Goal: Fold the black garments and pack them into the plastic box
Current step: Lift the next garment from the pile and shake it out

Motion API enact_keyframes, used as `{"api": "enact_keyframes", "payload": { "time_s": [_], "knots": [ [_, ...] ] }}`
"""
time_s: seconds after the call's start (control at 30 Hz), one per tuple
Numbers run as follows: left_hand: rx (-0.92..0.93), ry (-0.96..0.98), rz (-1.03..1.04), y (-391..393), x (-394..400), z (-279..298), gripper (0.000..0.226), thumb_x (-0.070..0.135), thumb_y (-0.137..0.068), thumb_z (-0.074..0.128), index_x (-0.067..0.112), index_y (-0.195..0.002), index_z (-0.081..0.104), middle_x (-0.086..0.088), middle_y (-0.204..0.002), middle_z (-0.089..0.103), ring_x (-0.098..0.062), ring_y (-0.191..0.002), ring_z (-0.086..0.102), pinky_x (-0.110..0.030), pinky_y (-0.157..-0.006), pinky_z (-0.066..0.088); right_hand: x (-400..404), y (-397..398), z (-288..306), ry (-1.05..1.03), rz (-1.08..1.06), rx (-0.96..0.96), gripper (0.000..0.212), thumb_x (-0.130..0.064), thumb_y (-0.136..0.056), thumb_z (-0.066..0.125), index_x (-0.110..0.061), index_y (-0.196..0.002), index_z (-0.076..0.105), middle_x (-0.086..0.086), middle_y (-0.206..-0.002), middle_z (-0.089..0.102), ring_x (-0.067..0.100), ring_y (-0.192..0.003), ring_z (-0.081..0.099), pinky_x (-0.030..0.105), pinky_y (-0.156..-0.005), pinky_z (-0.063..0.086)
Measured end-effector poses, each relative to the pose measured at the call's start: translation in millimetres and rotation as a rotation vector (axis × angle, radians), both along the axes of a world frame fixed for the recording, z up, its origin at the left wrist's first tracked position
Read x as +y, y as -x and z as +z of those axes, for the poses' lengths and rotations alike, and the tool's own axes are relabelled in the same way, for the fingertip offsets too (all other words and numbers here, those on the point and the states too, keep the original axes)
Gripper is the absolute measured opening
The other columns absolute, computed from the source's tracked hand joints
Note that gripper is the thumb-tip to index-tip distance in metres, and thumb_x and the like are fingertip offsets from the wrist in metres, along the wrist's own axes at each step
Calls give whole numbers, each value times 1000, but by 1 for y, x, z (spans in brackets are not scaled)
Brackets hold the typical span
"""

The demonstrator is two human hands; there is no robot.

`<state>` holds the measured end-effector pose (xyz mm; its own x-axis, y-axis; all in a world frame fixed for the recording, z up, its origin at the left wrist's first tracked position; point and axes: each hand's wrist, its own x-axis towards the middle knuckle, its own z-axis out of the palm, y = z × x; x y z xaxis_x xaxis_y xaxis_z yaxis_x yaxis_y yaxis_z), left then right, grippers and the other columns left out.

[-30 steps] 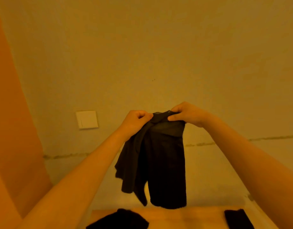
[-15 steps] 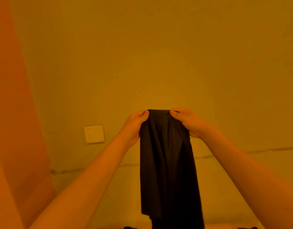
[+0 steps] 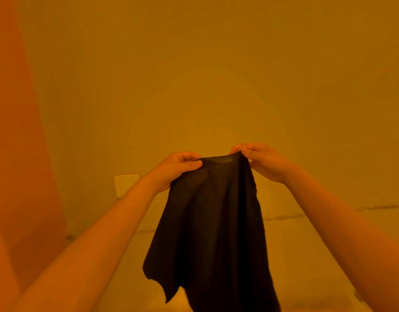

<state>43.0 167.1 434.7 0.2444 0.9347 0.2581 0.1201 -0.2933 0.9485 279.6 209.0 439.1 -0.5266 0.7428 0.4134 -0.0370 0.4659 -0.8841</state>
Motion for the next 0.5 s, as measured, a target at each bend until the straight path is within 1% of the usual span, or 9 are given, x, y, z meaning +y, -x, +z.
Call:
{"api": "enact_keyframes", "payload": {
  "time_s": [0.07,0.13,0.2,0.27,0.3,0.33,0.4,0.43,0.5],
  "knots": [
    [33,-12,-49,1,1,4,17,4,-90,52,16,-96,62,7,-77,71,-3,-67,66,-16,-65,53,5,0,-3,19,29,66,49,-59,-49,80,-22,-81,75,-11,-94,69,5,-93,63,15,-75,49],
    [100,-25,-83,1,1,9,25,4,-90,52,20,-106,62,11,-81,72,-3,-73,67,-16,-67,54,9,2,-6,19,44,108,52,-60,-46,81,-22,-81,76,-9,-93,70,6,-92,64,16,-75,49],
    [236,-59,-51,2,0,12,25,8,-90,55,22,-108,64,12,-80,72,-3,-74,67,-17,-67,54,10,4,-7,26,62,131,49,-59,-47,82,-21,-77,74,-5,-86,70,8,-85,65,18,-73,50],
    [390,-68,-17,4,0,15,13,15,-90,57,20,-94,69,10,-75,71,-4,-70,67,-17,-64,54,10,4,-7,52,84,162,40,-56,-51,82,-22,-70,71,-1,-77,67,11,-76,64,19,-69,51],
    [439,-54,-18,6,1,15,13,18,-90,56,18,-89,68,7,-76,71,-5,-71,67,-18,-64,54,8,5,-7,73,88,184,33,-52,-58,79,-22,-68,69,-1,-74,65,11,-72,62,19,-66,50],
    [457,-41,-32,8,2,14,15,20,-91,53,15,-90,67,2,-83,71,-8,-76,66,-18,-69,53,6,5,-7,95,83,210,24,-46,-69,72,-22,-66,68,-2,-70,63,9,-67,61,18,-63,50],
    [376,-43,-80,12,6,10,23,20,-92,49,5,-99,64,-8,-99,67,-14,-92,63,-21,-82,48,5,5,-7,131,39,255,24,-30,-86,50,-18,-69,63,-5,-62,62,6,-59,59,18,-59,48],
    [258,-54,-109,12,7,7,24,18,-91,48,2,-101,62,-7,-99,67,-13,-94,62,-20,-84,47,4,5,-7,147,14,264,26,-24,-92,42,-15,-73,59,-6,-60,61,5,-57,59,19,-58,47],
    [-42,-18,-146,7,6,2,20,14,-90,45,2,-98,60,1,-85,71,-6,-80,66,-16,-76,51,3,7,-8,168,-11,268,27,-16,-97,35,-12,-77,52,-7,-59,62,4,-56,60,18,-56,48]
  ]
}}
